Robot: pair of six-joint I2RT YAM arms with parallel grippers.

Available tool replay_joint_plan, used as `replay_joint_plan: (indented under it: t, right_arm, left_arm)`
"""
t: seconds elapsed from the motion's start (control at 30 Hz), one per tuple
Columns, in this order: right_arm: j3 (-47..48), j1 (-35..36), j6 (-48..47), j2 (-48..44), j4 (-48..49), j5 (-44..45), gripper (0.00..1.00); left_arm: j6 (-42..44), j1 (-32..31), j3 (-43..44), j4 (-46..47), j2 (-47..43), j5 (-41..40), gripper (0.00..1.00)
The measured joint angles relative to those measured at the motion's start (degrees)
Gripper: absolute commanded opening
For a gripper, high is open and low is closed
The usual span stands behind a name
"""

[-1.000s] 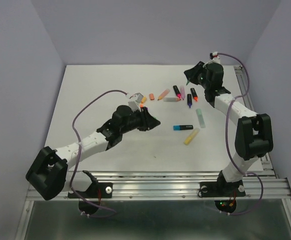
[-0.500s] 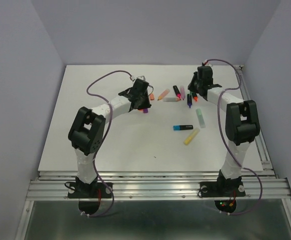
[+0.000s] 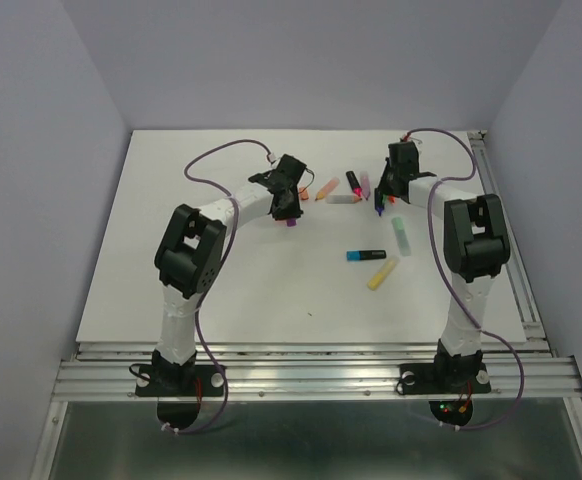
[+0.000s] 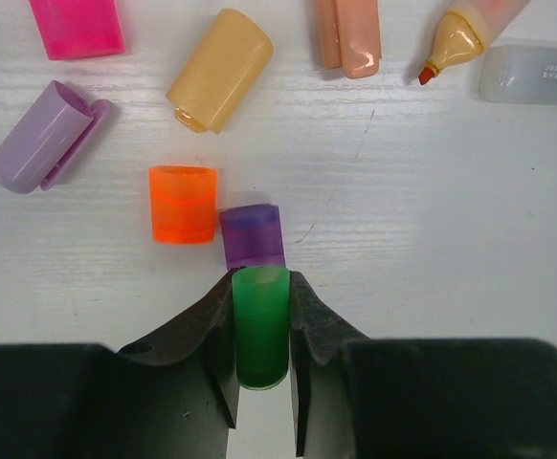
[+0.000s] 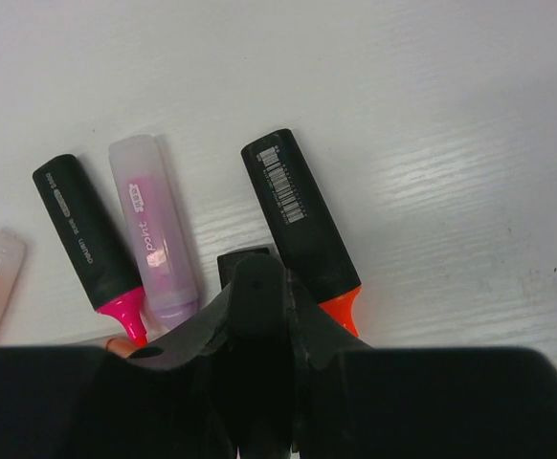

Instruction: Open the pen caps

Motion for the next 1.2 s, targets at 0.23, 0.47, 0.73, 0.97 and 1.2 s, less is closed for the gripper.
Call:
replay_joint_plan:
  t: [0.23,0.47,0.73,0.97,1.2]
  right_arm:
    - [0.0,0.0,-0.13,0.5,-0.42,0.28,0.2]
    - [0.0,0.0,0.15,0.52,-1.2,0.22,0.35]
    - [-0.02,0.0,0.39,0.17,-1.86,-0.33,0.46]
    - [-0.39,0.0,0.35,-3.61,-2.16,-2.03,0.68]
    - [-5.95,0.0,1.27,-13.03,-2.62,-6.93,1.0]
  left_arm:
    - [0.42,0.0,0.74,-1.31,1.57,0.37,0.45]
    - [0.83,-0.55,0.74,-1.81,1.68,1.49,0.61]
    - [1.25,-2.12,0.74,-1.84,1.33,2.27,0.99]
    - [1.81,-3.04,-0.11,-0.98,-2.93,3.3,0.99]
    - [6.58,-5.31,-5.92,2.71,-11.06,4.44,0.99]
